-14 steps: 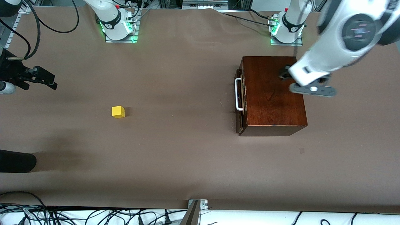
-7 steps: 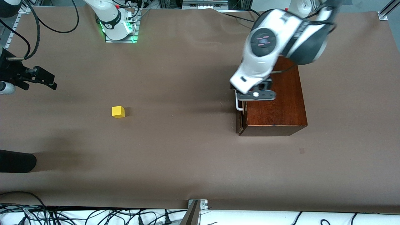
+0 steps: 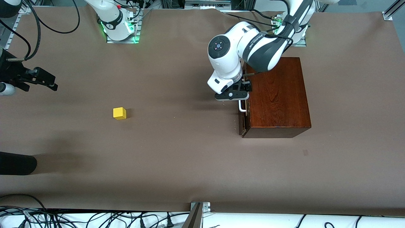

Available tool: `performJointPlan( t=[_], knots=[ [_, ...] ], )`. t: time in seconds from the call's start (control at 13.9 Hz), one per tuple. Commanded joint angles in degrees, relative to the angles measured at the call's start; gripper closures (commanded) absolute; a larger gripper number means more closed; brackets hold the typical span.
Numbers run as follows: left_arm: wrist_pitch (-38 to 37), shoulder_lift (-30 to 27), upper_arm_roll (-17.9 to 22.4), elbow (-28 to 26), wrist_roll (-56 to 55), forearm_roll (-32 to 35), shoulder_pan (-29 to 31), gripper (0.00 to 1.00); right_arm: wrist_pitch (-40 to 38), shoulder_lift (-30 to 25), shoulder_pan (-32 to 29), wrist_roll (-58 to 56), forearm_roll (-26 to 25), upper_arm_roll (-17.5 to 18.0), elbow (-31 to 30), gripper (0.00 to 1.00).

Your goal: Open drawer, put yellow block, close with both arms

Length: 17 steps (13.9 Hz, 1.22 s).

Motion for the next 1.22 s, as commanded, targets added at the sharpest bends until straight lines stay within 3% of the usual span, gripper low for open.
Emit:
performJointPlan(
  t=[0.0,1.15],
  knots=[
    [1.24,-1.0,0.27,-2.29,-1.17,1.52,-0.71,0.0,-0.83,0.57,-0.35,-0.78,-0.83,0.28,1.28,0.0],
    [5.89,6.2,0.27,-2.47,-6.7,7.84,-3.26,0.0,-0.66,0.57,-0.35,-0.78,-0.83,0.28,1.46,0.0]
  ],
)
